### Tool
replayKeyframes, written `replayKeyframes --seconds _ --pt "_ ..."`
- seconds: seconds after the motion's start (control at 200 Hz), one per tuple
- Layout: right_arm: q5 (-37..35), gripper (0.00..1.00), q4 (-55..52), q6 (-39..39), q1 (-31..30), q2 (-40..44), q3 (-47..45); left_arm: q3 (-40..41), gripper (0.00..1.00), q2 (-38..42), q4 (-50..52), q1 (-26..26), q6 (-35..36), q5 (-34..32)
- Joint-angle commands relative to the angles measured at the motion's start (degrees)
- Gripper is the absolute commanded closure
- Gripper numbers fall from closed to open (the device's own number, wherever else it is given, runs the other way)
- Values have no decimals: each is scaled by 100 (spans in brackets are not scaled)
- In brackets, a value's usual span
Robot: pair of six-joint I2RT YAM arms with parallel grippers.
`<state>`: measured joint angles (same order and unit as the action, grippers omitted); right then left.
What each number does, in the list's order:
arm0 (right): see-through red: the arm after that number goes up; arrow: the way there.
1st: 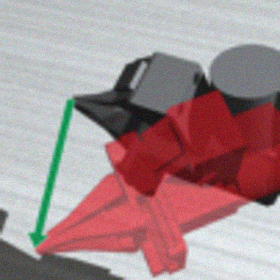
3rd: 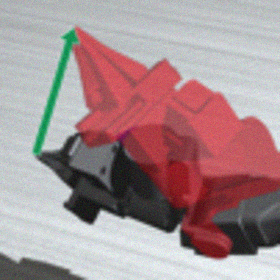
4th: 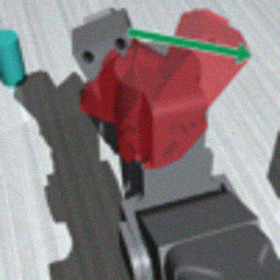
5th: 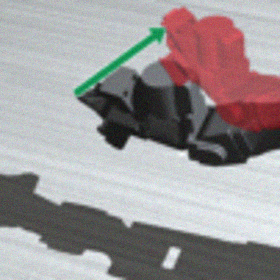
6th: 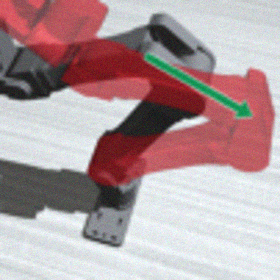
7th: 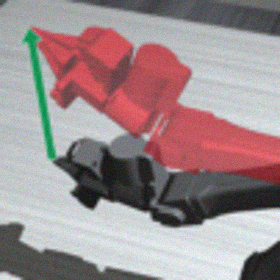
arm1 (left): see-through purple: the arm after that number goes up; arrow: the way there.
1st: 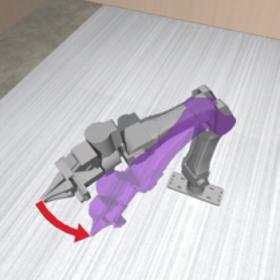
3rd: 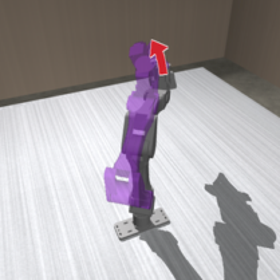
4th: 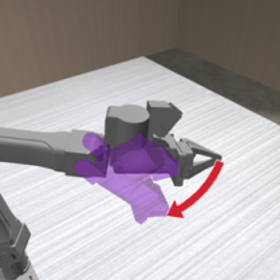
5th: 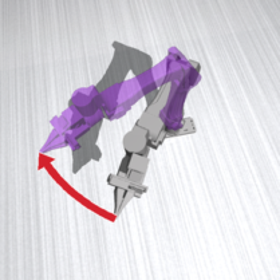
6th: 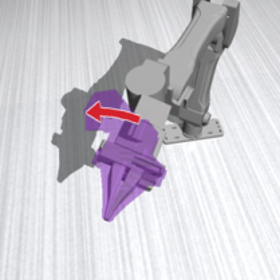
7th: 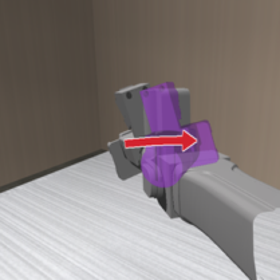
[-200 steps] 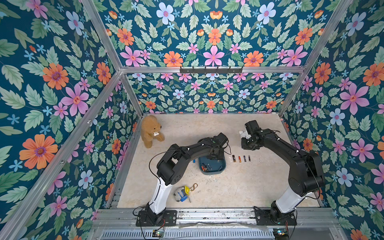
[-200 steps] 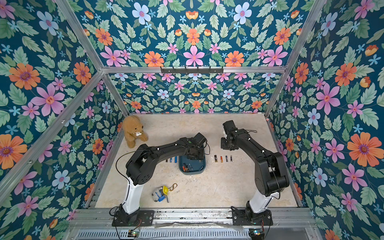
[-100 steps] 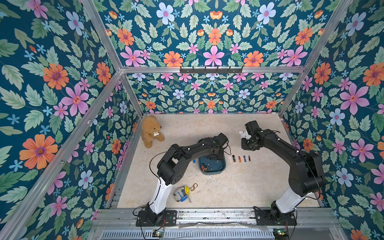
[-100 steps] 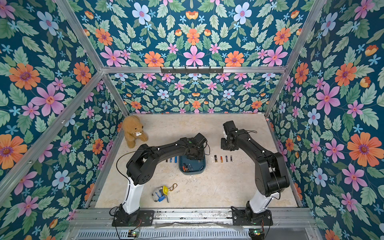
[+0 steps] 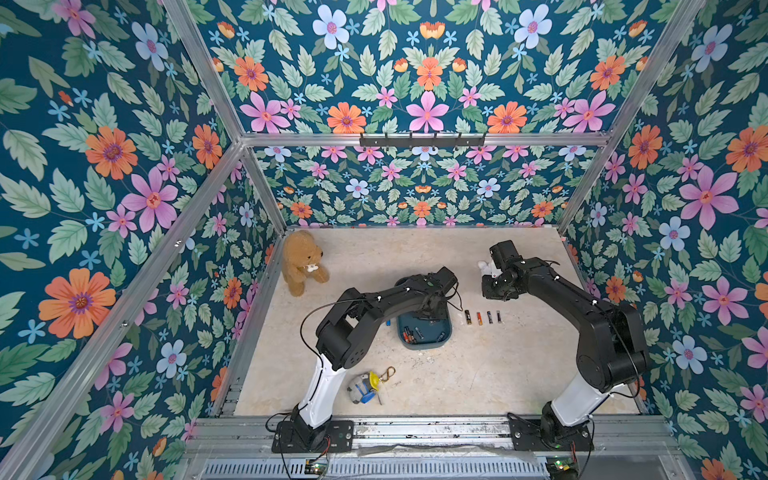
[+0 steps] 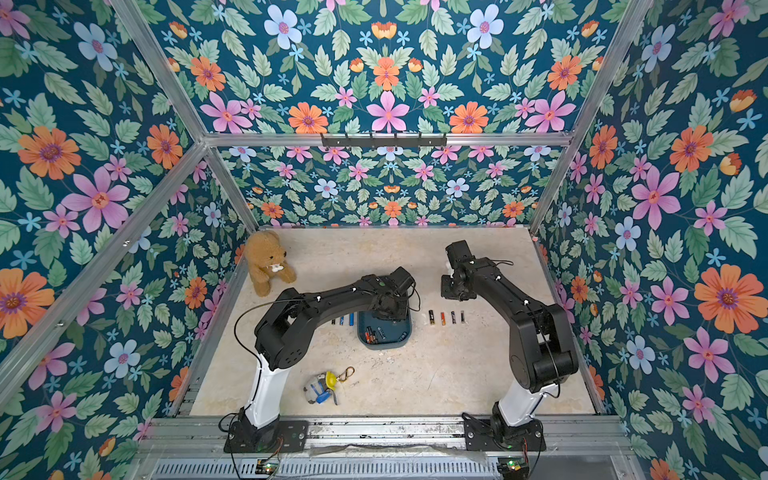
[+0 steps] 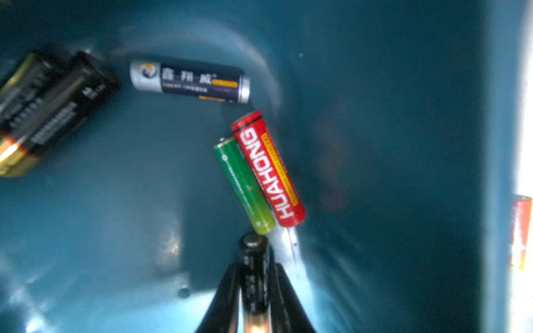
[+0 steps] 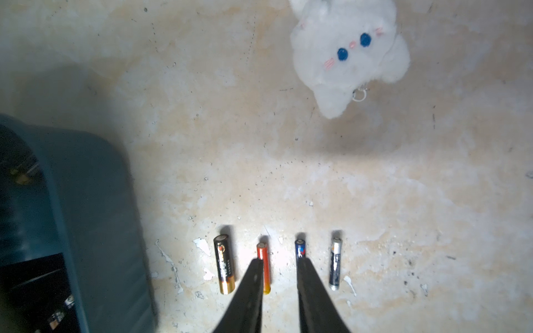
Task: Take the batteries out of the storage box
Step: Pick up the battery from the storage box.
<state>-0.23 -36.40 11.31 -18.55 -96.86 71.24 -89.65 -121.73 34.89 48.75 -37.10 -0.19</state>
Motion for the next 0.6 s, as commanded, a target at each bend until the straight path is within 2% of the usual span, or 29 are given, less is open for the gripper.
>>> replayKeyframes --seconds 0.0,0.33,0.595 --pt "-14 73 -61 11 -6 -30 82 -25 79 -35 362 -13 69 -44" --pt "80 73 -27 82 -24 -68 145 -24 82 413 211 -100 89 150" --pt "42 73 -42 81 -36 -66 119 348 82 1026 140 -384 120 238"
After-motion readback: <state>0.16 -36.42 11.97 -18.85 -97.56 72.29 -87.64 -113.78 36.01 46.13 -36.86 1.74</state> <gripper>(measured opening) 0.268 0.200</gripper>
